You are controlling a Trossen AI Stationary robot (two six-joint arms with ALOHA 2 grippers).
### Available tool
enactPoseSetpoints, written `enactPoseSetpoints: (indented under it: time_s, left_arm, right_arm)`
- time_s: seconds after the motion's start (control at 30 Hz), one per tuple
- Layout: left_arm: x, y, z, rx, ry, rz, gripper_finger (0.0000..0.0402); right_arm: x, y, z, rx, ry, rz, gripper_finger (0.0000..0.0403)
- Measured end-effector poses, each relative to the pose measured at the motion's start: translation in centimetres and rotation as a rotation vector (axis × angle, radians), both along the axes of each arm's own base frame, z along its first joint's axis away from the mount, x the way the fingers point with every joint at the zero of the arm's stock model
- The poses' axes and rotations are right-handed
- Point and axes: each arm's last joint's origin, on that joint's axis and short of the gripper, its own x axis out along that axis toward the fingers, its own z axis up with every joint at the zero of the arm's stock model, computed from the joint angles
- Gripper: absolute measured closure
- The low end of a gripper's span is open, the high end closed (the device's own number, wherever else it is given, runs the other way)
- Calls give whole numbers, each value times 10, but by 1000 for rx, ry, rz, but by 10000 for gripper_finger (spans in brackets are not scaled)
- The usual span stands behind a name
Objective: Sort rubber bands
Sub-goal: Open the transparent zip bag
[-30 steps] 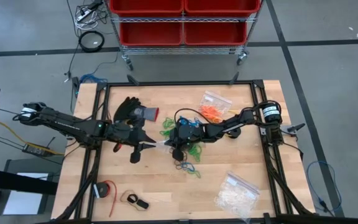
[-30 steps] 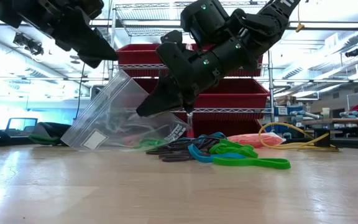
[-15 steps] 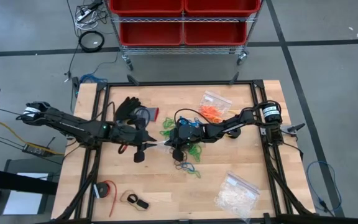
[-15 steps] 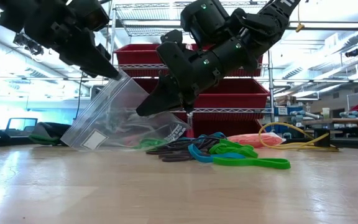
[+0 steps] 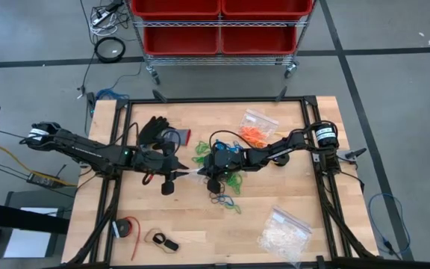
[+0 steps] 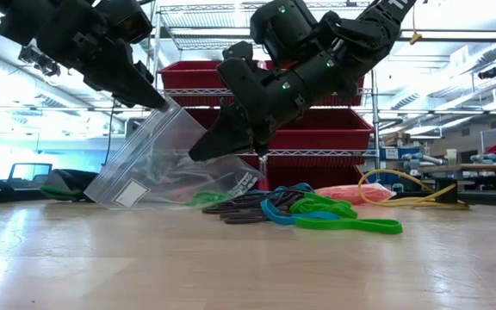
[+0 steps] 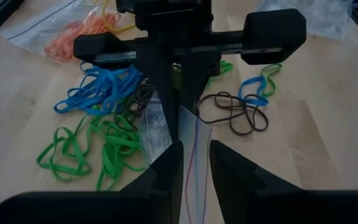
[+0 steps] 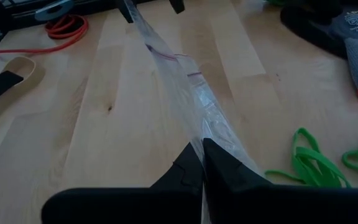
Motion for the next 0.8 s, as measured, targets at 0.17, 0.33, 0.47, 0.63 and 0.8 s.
enactPoseSetpoints:
  time_s: [0.17,0.33,0.47,0.63,0.8]
  left_arm:
    - [0,0,1,1,-9,4,314]
    - [0,0,2,3,-24,9,314]
    - [1,0,3,5,-28,12,314]
    - [1,0,3,6,-28,13,314]
    - [1,1,3,15,-30,24,314]
  right_arm:
    - [0,0,-1,0,6,0,403]
    - [0,0,-1,0,7,0,403]
    - [0,0,-1,0,7,0,403]
    - [0,0,-1,0,6,0,403]
    - [0,0,-1,0,6,0,403]
